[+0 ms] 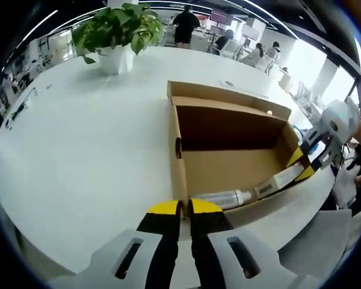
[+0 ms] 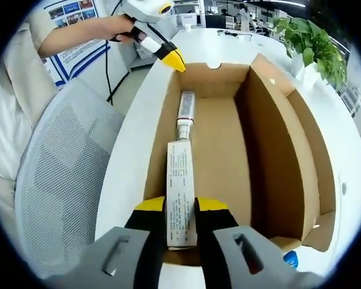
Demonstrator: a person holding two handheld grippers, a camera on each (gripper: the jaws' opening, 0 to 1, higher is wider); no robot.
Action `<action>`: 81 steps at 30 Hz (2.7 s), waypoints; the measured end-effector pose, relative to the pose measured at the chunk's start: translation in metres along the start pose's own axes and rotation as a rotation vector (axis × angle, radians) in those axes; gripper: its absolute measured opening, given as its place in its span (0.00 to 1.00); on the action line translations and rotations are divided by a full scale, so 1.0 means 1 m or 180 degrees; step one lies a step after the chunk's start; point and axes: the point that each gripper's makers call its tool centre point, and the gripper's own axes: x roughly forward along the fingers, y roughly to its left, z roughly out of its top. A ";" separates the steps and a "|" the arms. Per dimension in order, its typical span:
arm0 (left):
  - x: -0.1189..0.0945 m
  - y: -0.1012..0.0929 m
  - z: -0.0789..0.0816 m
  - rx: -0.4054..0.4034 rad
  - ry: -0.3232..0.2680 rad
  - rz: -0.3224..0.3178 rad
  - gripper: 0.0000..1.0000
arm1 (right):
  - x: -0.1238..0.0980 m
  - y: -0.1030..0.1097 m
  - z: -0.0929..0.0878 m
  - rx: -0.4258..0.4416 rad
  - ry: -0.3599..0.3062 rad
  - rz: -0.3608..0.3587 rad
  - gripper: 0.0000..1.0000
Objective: Operate the shoe box by opening the lid, removing the specified soft item, and placing it in the target area until the item is outside and the box remains undamaged.
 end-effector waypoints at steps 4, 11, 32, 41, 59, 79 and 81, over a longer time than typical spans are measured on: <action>0.000 0.000 0.000 0.0020 0.0013 0.0016 0.02 | -0.004 -0.002 0.002 -0.0019 -0.0034 -0.0039 0.15; 0.000 0.001 0.000 -0.0001 0.0036 0.0044 0.02 | -0.015 -0.007 0.011 -0.0013 -0.0129 -0.0135 0.15; 0.000 0.001 -0.001 0.0001 0.0064 0.0123 0.01 | -0.073 -0.014 0.046 0.0128 -0.0580 -0.0323 0.14; -0.001 0.001 -0.001 0.0015 0.0077 0.0159 0.01 | -0.101 -0.010 0.052 -0.0001 -0.0594 -0.0342 0.14; -0.002 0.001 -0.001 0.0035 0.0088 0.0196 0.01 | -0.143 -0.017 0.035 -0.0004 -0.0607 -0.0475 0.14; -0.002 0.000 -0.002 -0.0023 0.0083 0.0238 0.00 | -0.197 -0.050 -0.015 0.0075 -0.0439 -0.0756 0.14; -0.002 0.000 -0.002 -0.0023 0.0090 0.0243 0.00 | -0.202 -0.055 -0.022 0.0084 -0.0400 -0.0804 0.14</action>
